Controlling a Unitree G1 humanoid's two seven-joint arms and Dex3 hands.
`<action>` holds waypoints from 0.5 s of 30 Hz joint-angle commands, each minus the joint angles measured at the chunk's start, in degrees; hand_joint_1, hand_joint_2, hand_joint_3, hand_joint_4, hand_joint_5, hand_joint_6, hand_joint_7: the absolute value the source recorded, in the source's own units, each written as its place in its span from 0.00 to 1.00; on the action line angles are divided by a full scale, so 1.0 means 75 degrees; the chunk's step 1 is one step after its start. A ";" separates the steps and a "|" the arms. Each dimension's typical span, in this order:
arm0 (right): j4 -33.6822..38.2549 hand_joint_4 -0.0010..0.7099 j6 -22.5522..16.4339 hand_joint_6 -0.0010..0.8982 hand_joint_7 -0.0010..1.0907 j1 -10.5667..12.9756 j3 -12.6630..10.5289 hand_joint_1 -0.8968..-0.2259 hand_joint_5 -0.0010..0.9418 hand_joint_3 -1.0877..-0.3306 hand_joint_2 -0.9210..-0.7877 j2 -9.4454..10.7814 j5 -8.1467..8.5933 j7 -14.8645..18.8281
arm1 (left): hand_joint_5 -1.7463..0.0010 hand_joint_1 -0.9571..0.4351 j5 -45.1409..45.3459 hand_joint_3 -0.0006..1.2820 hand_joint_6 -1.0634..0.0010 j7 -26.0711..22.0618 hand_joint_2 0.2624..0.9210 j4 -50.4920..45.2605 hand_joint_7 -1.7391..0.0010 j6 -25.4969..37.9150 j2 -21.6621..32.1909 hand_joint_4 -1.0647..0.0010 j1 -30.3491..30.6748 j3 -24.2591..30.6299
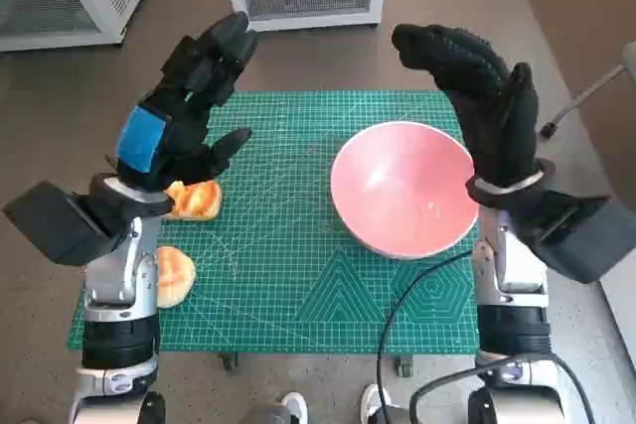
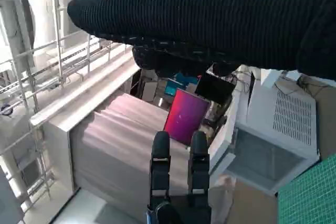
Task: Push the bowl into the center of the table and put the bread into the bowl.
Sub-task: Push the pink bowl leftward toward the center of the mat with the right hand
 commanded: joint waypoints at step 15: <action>0.0073 0.21 0.0052 0.01 0.41 0.0169 0.0014 0.35 0.00 0.50 0.00 -0.0024 -0.0020 0.0010 | 1.00 0.23 -0.0029 0.27 0.91 0.0028 1.00 -0.0009 0.77 -0.0075 0.0028 0.80 0.0020 0.0013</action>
